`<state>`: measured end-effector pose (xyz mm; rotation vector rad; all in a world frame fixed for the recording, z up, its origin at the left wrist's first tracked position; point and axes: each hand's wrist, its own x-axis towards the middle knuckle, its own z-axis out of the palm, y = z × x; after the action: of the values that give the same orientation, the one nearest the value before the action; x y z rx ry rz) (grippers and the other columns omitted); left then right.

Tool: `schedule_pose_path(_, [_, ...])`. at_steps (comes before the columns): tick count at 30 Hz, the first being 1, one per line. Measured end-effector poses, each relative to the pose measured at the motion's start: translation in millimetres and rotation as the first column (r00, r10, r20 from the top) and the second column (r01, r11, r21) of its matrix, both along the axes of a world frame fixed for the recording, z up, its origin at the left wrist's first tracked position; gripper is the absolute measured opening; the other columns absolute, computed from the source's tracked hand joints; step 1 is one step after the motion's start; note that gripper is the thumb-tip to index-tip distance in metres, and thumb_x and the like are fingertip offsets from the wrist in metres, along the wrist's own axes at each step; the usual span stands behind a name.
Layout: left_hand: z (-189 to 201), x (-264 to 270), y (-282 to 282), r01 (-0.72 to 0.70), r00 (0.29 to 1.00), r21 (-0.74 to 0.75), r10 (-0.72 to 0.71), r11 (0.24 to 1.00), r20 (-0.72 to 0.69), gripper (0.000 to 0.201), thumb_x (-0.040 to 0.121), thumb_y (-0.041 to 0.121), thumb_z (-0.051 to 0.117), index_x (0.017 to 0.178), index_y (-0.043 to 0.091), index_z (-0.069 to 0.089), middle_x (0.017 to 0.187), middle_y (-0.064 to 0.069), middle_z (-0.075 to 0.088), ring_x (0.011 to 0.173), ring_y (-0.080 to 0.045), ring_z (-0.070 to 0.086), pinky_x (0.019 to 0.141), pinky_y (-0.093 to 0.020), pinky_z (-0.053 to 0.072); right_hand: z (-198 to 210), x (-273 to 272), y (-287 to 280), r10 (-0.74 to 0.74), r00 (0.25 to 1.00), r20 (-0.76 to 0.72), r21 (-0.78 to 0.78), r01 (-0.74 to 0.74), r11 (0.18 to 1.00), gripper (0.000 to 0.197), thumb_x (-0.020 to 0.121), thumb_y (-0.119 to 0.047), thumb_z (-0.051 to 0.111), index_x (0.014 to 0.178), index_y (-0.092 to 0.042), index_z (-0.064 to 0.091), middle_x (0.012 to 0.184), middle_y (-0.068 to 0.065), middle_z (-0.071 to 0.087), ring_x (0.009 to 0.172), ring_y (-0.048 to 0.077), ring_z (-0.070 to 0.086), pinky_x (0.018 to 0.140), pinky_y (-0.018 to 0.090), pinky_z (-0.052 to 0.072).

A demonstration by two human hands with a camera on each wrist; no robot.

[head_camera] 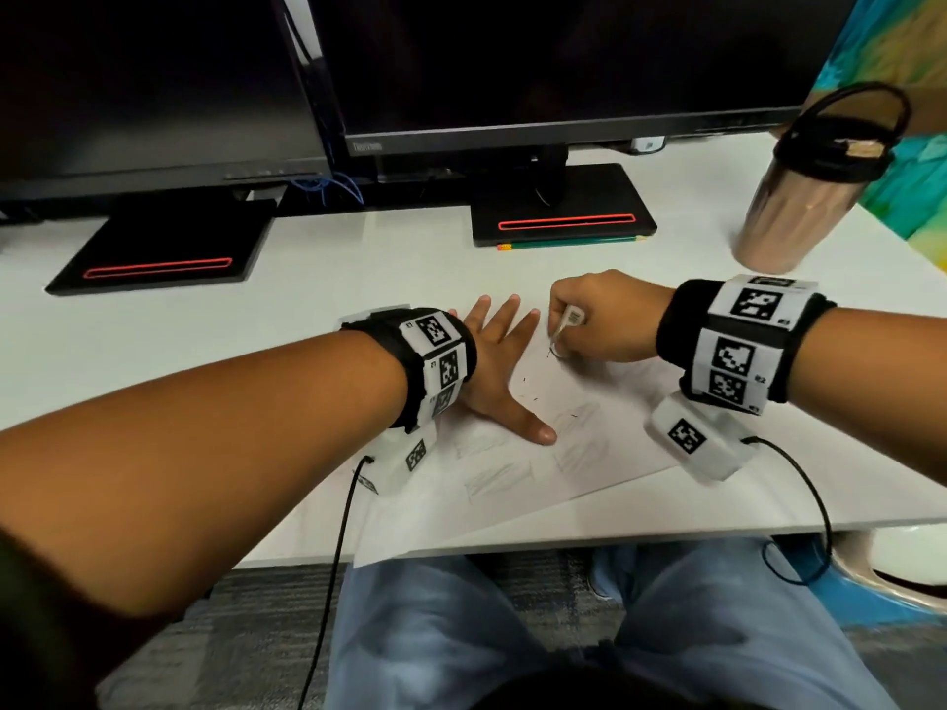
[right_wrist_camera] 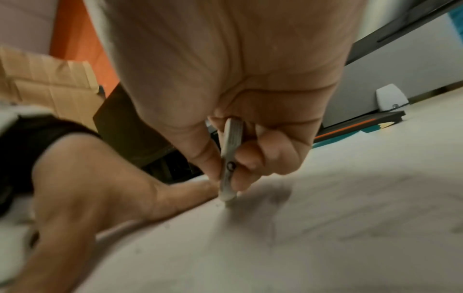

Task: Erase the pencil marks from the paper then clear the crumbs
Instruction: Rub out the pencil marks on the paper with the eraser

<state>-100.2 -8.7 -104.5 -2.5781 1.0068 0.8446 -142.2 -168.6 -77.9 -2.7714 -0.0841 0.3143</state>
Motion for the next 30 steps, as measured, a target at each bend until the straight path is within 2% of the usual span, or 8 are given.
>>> schedule_pose_path(5, [-1.5,0.6,-2.4,0.004,1.000,0.055,-0.005,0.998,0.014,0.136,0.063,0.093,0.053,0.151,0.029,-0.029,0.156,-0.004,-0.040,0.145,-0.034,-0.031,0.120,-0.059,-0.003,-6.0,-7.6,19.0,0.151,0.985,-0.083,0.017,-0.150,0.989,0.005,0.092,-0.017,0.051,0.093,-0.021,0.048,0.103,0.002,0.064,0.095,0.022,0.059,0.085,0.038,0.051])
schedule_pose_path(8, [-4.3,0.9,-2.5,-0.008,1.000,0.015,0.008,1.000,0.021,0.141,0.059,0.093,0.055,0.149,0.028,-0.031,0.158,-0.005,-0.037,0.146,-0.034,-0.030,0.120,-0.059,-0.004,-1.0,-1.8,14.3,0.088,0.994,-0.061,-0.008,-0.088,0.996,0.006,0.089,-0.022,0.056,0.092,-0.022,0.050,0.106,0.001,0.064,0.098,0.023,0.059,0.089,0.041,0.050])
schedule_pose_path(14, [-5.1,1.4,-2.6,-0.008,1.000,0.005,0.008,1.000,0.022,0.140,0.059,0.092,0.056,0.153,0.028,-0.024,0.158,-0.004,-0.036,0.146,-0.034,-0.030,0.120,-0.059,-0.005,-2.3,-3.8,18.0,0.110,0.989,-0.097,0.045,-0.106,0.993,0.008,0.089,-0.020,0.059,0.095,-0.018,0.057,0.103,0.000,0.065,0.098,0.020,0.059,0.089,0.040,0.049])
schedule_pose_path(17, [-5.2,1.5,-2.7,-0.009,0.999,0.005,0.009,1.000,0.036,0.142,0.059,0.093,0.056,0.153,0.024,-0.025,0.159,-0.005,-0.035,0.146,-0.033,-0.030,0.120,-0.057,-0.007,-2.4,-1.2,16.2,0.091,0.995,-0.030,0.025,-0.090,0.996,0.011,0.089,-0.020,0.059,0.088,-0.029,0.052,0.101,-0.001,0.062,0.097,0.021,0.059,0.088,0.038,0.050])
schedule_pose_path(19, [-4.3,2.0,-2.9,-0.010,1.000,0.026,0.010,1.000,0.017,0.134,0.062,0.093,0.054,0.154,0.029,-0.020,0.157,-0.007,-0.038,0.145,-0.034,-0.033,0.120,-0.057,-0.008,-3.6,-5.8,24.6,0.174,0.979,-0.102,0.053,-0.169,0.984,0.024,0.090,-0.019,0.060,0.080,-0.035,0.045,0.097,-0.006,0.059,0.093,0.016,0.056,0.085,0.034,0.048])
schedule_pose_path(24, [-2.6,0.1,-3.7,-0.021,0.999,0.009,0.021,1.000,0.026,0.141,0.061,0.092,0.056,0.151,0.024,-0.029,0.159,-0.004,-0.035,0.146,-0.034,-0.030,0.120,-0.057,-0.007,-1.2,-1.8,19.3,0.098,0.995,-0.036,0.023,-0.097,0.995,0.008,0.090,-0.021,0.059,0.093,-0.019,0.052,0.105,0.001,0.063,0.099,0.023,0.059,0.088,0.037,0.049])
schedule_pose_path(27, [2.3,-4.6,-3.1,0.020,0.999,0.018,-0.020,1.000,0.025,0.130,0.071,0.086,0.055,0.152,0.025,-0.026,0.158,-0.004,-0.036,0.145,-0.032,-0.032,0.117,-0.053,-0.013,-5.9,-11.0,28.4,0.222,0.968,-0.121,0.059,-0.216,0.975,0.015,0.090,-0.020,0.058,0.093,-0.027,0.046,0.100,-0.002,0.060,0.091,0.018,0.056,0.083,0.033,0.047])
schedule_pose_path(30, [-1.6,-2.0,-3.7,-0.007,1.000,0.009,0.007,1.000,0.028,0.137,0.063,0.091,0.055,0.152,0.025,-0.026,0.159,-0.004,-0.036,0.146,-0.033,-0.031,0.119,-0.056,-0.009,-3.6,-9.6,17.5,0.142,0.982,-0.129,0.092,-0.130,0.987,0.010,0.086,-0.023,0.064,0.089,-0.024,0.055,0.096,-0.006,0.062,0.092,0.016,0.058,0.085,0.036,0.049])
